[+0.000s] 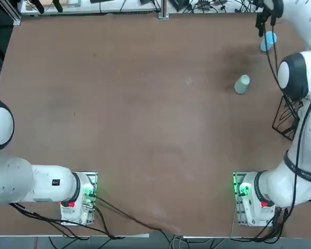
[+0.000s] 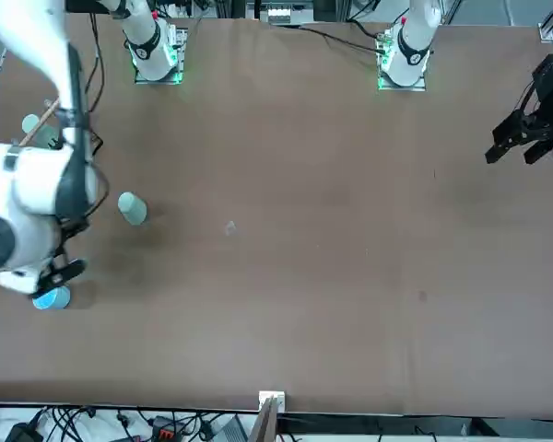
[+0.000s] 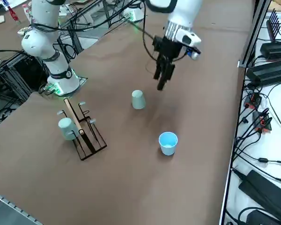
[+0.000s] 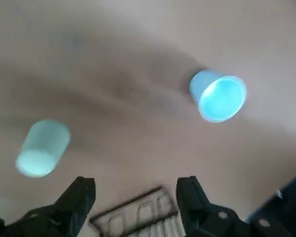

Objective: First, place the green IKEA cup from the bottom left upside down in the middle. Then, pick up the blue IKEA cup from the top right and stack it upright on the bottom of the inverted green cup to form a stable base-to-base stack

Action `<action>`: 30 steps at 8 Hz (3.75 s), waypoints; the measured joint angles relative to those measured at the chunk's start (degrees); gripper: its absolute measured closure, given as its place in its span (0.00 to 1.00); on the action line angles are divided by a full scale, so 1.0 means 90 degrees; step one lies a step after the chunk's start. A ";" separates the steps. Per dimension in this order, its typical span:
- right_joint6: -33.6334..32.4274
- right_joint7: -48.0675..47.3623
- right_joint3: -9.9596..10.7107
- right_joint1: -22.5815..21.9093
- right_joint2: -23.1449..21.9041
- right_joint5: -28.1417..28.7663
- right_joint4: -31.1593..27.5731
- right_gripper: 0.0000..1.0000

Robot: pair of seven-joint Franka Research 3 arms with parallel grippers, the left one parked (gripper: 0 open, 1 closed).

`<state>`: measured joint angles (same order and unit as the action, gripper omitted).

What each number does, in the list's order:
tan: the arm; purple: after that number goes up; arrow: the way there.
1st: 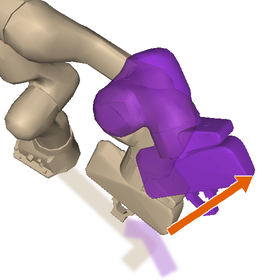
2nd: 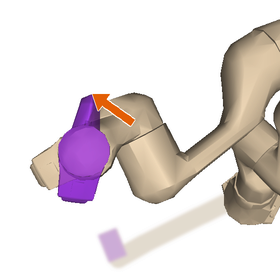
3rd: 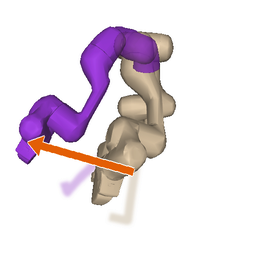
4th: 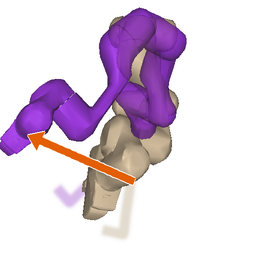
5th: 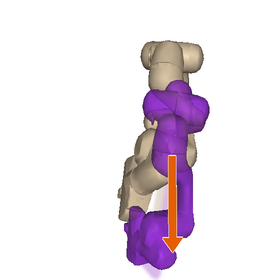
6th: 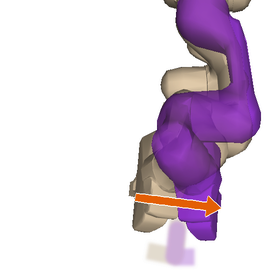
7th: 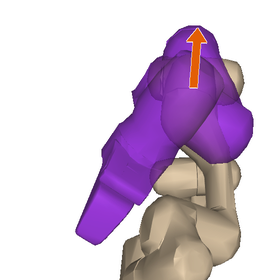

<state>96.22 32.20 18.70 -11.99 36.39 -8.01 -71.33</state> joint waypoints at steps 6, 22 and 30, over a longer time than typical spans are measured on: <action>0.2178 0.1798 -0.0025 0.1219 0.0949 0.1120 -0.0125 0.04; 0.0957 0.1395 -0.0101 0.0745 -0.0095 0.1609 -0.0624 0.97; 0.1755 -0.2468 -0.0128 -0.0798 -0.3208 0.0844 -0.4481 0.97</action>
<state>112.02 9.98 17.55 -19.18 7.52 -0.42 -111.66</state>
